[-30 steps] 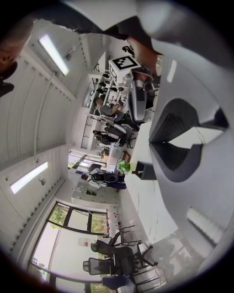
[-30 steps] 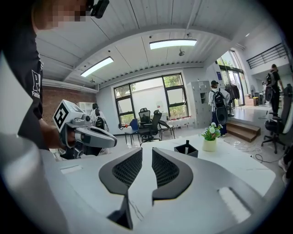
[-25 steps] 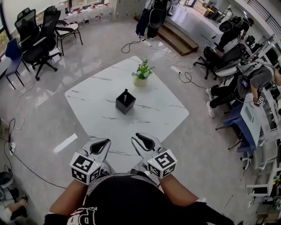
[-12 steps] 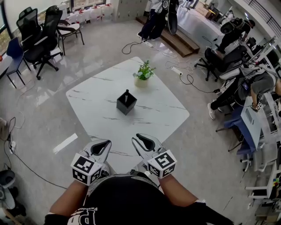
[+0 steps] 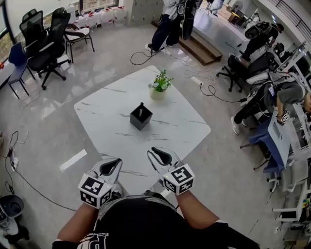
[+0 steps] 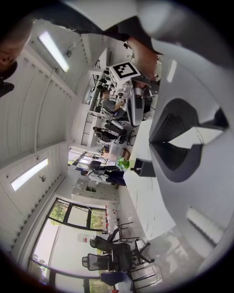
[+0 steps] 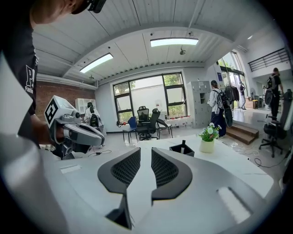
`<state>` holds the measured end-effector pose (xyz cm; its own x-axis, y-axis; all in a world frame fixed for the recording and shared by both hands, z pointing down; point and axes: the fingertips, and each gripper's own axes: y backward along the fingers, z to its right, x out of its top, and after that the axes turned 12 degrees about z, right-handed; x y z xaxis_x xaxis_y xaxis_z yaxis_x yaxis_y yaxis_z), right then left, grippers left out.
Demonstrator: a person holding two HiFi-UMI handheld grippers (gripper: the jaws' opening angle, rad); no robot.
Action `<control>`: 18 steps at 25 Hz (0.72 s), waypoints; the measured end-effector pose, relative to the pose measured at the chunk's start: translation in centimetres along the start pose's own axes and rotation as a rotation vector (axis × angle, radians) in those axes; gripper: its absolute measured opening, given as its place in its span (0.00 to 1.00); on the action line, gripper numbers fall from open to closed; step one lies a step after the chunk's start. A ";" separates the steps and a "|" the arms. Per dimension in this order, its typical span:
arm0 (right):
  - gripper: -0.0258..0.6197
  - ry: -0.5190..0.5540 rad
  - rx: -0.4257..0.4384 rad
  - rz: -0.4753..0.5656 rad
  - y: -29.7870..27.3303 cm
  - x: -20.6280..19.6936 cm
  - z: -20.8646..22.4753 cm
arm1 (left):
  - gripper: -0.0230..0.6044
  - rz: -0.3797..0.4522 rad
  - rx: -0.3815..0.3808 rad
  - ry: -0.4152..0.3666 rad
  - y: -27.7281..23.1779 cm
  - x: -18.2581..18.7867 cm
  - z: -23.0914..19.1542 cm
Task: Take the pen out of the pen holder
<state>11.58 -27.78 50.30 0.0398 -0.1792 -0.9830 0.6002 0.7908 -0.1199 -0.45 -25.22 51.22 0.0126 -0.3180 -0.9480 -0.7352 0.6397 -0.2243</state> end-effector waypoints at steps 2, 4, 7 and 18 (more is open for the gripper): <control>0.14 0.010 -0.008 -0.002 -0.9 0.1 1.0 | 0.13 0.000 0.013 0.003 0.2 0.0 -0.4; 0.14 0.022 -0.019 -0.008 -2.0 0.0 2.2 | 0.13 0.001 0.026 0.009 0.3 -0.1 -0.8; 0.14 0.026 -0.036 -0.016 -4.1 -0.2 4.2 | 0.13 -0.001 0.042 0.017 0.4 -0.5 -1.4; 0.14 0.013 -0.090 -0.077 -12.2 -1.6 10.7 | 0.13 -0.013 0.115 0.055 1.6 -1.5 -2.9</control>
<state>12.78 -43.41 54.79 -0.0139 -0.2341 -0.9721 0.5266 0.8247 -0.2062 -3.60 -25.77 52.98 -0.0177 -0.3623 -0.9319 -0.6522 0.7106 -0.2638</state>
